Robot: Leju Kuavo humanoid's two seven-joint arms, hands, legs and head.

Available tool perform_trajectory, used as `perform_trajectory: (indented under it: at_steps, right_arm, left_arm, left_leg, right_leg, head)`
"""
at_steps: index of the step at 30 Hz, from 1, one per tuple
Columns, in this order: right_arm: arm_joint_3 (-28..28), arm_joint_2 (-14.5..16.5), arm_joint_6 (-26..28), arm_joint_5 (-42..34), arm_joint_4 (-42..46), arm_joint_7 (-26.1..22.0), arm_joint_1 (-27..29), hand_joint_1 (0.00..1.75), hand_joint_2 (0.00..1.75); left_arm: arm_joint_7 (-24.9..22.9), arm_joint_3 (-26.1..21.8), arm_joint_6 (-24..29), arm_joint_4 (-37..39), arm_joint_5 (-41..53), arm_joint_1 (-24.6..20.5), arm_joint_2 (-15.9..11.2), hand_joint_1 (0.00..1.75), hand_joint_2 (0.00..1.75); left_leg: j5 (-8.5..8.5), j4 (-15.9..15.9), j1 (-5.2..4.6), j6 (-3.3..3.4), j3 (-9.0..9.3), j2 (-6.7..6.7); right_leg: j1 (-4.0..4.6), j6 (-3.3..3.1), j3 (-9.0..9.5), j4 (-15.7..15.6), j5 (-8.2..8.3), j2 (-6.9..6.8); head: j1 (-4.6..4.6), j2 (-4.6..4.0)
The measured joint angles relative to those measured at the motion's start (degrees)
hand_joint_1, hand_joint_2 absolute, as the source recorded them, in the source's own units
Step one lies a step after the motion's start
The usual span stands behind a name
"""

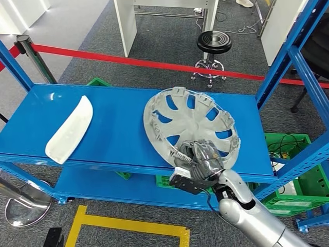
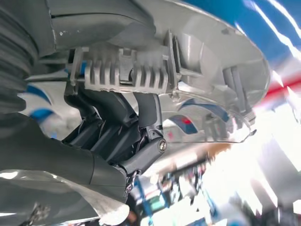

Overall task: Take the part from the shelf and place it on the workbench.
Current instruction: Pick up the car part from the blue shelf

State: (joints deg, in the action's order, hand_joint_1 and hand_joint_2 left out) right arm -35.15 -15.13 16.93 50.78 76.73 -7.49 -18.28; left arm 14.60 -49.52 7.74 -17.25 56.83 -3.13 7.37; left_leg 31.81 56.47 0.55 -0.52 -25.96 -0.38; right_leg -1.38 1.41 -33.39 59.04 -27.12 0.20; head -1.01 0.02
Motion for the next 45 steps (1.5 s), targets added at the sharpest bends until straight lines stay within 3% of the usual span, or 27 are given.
perform_trajectory:
  at_steps: [23,37,45]
  right_arm:
    - [13.97,2.41,10.57,-1.77,9.44,-4.25,6.93,1.75,1.75]
    - [17.06,2.56,10.93,-3.09,10.74,-4.95,7.09,1.75,1.75]
    - [18.19,3.56,13.14,-3.60,12.24,-9.07,7.59,1.75,1.75]
  left_arm:
    - [1.80,0.03,0.63,0.00,-1.39,1.48,0.07,0.00,0.00]
    - [1.97,0.03,0.63,0.00,-1.46,1.78,0.07,0.00,0.00]
    - [2.06,0.03,0.64,0.00,-1.12,1.88,0.07,0.00,0.00]
  left_leg:
    - [0.01,0.00,0.00,0.01,-0.09,0.00]
    - [0.01,0.00,0.00,0.01,-0.11,0.00]
    - [0.01,0.00,0.00,0.01,-0.12,0.00]
  right_leg:
    - [-0.01,0.01,-0.08,-0.01,-0.01,-0.01]
    - [-0.01,0.01,-0.10,-0.01,-0.01,-0.01]
    - [-0.01,0.01,-0.10,-0.01,-0.01,-0.01]
  head:
    - [-0.01,0.00]
    - [0.01,0.00]
    - [0.01,0.00]
